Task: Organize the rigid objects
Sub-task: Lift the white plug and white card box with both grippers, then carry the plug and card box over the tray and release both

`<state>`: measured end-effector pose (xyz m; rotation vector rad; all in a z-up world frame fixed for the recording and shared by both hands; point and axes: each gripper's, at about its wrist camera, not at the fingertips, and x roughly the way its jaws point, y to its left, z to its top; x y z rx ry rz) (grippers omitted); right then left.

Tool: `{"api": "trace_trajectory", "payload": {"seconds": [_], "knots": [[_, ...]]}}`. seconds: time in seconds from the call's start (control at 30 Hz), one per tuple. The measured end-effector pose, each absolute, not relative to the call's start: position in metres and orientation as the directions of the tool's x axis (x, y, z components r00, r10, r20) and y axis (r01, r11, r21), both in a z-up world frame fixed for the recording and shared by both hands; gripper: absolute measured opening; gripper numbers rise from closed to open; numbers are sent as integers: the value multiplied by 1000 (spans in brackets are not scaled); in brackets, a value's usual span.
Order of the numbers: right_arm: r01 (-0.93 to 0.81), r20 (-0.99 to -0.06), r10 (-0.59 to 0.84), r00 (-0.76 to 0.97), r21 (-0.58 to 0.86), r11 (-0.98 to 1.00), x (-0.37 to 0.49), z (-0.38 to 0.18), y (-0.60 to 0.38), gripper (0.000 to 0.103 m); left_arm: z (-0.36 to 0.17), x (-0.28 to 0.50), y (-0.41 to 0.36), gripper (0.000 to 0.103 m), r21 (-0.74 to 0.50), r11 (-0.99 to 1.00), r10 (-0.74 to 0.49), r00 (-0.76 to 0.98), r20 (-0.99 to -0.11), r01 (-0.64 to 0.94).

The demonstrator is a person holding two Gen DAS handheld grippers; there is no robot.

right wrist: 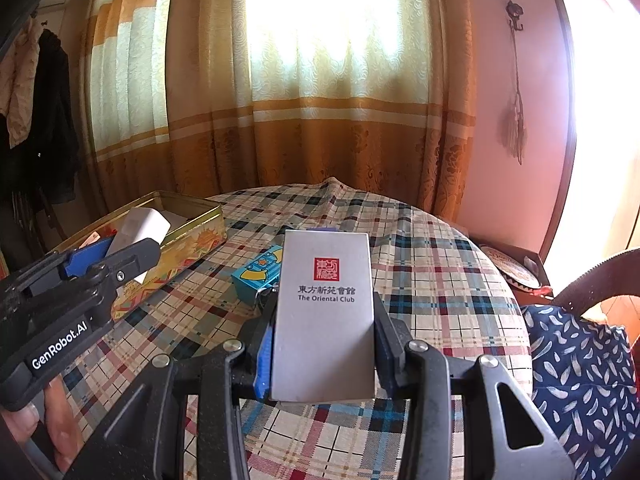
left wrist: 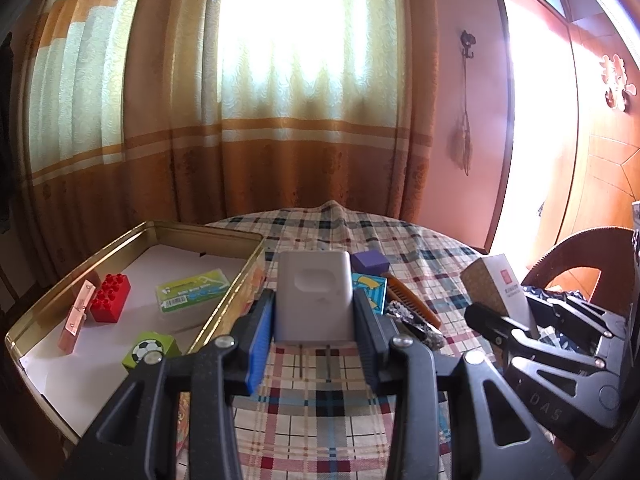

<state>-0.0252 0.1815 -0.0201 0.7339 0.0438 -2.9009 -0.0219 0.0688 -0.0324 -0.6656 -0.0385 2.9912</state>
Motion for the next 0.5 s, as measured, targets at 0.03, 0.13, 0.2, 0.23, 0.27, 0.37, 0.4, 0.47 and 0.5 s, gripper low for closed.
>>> {"api": "trace_trajectory", "payload": {"seconds": [0.03, 0.13, 0.2, 0.23, 0.27, 0.37, 0.4, 0.47, 0.5], "knots": [[152, -473, -136, -870, 4, -988, -24, -20, 181, 43, -32, -21, 69, 37, -42, -997, 81, -904, -420, -70], [158, -467, -135, -874, -11, -987, -22, -19, 178, 43, -31, -19, 68, 37, -39, -997, 78, -907, -413, -68], [163, -464, -135, -876, -22, -986, -20, -18, 175, 43, -30, -19, 67, 37, -34, -997, 77, -908, -411, -69], [166, -463, -135, -876, -27, -986, -20, -18, 174, 43, -30, -18, 67, 37, -33, -997, 75, -909, -410, -68], [168, -463, -135, -876, -32, -985, -19, -18, 173, 43, -30, -18, 66, 37, -33, -997, 74, -910, -408, -66], [174, -462, -137, -876, -38, -984, -19, -15, 171, 43, -28, -16, 62, 37, -28, -998, 66, -914, -400, -60], [177, -460, -141, -877, -35, -984, -19, -14, 171, 43, -28, -15, 61, 37, -24, -998, 62, -915, -398, -57], [186, -459, -154, -875, -25, -982, -19, -11, 170, 43, -27, -14, 56, 37, -19, -999, 54, -915, -399, -51], [192, -459, -161, -874, -21, -981, -19, -8, 169, 43, -27, -13, 54, 37, -17, -999, 50, -915, -401, -47]]}}
